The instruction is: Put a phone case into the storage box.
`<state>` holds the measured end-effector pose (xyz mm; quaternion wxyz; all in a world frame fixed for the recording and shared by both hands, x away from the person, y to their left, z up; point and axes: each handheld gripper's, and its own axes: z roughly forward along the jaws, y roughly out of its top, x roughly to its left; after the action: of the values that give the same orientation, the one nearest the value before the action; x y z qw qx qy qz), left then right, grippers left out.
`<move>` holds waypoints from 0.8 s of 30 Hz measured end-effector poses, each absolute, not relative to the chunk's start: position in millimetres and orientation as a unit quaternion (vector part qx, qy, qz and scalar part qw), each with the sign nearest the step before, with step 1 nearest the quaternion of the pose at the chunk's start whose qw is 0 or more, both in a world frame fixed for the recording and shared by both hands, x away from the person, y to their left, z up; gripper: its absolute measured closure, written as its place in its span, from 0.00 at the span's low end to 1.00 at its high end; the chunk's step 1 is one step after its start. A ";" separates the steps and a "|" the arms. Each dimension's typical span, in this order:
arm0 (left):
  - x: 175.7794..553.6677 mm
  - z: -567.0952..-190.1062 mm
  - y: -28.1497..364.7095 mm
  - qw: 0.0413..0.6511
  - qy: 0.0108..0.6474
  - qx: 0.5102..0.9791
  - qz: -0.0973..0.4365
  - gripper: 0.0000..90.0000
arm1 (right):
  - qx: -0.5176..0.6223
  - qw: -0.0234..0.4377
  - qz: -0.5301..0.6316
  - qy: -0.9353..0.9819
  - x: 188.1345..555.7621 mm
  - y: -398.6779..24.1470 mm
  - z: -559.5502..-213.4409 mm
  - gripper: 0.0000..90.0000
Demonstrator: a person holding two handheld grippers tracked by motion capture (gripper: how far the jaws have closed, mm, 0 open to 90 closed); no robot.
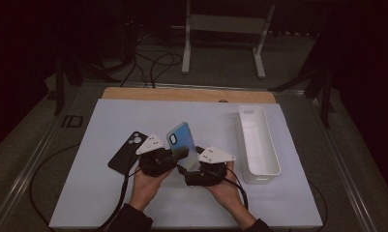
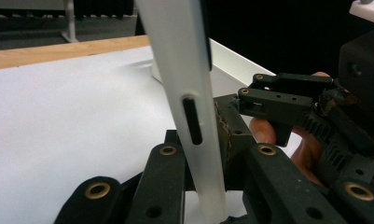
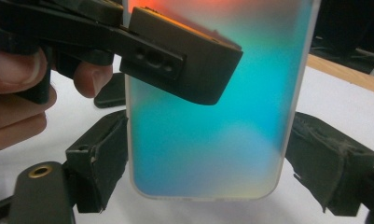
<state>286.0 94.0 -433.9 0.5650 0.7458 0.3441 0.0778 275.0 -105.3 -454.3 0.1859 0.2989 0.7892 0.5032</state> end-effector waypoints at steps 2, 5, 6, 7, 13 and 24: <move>286.0 -433.9 93.4 0.564 0.343 0.747 0.080 0.95 | 0.300 0.181 0.500 0.792 275.6 -104.8 -454.3 0.18; 286.6 -434.0 93.0 0.563 0.345 0.747 0.078 0.95 | 0.293 0.174 0.499 0.797 275.7 -104.2 -454.9 0.14; 286.5 -434.0 92.8 0.562 0.345 0.748 0.079 0.95 | 0.291 0.177 0.496 0.798 275.3 -103.8 -455.2 0.14; 286.4 -433.9 92.8 0.560 0.345 0.749 0.081 0.95 | 0.291 0.175 0.497 0.799 275.4 -103.6 -455.4 0.13; 285.7 -433.3 94.3 0.556 0.349 0.749 0.091 0.95 | 0.286 0.177 0.494 0.802 275.8 -104.9 -455.7 0.12; 285.3 -435.3 98.8 0.550 0.359 0.746 0.108 0.95 | 0.291 0.176 0.494 0.800 278.9 -115.0 -449.0 0.12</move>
<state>285.3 98.8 -435.3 0.5504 0.7459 0.3594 0.1075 278.9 -115.0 -449.0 0.1760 0.2914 0.8003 0.4936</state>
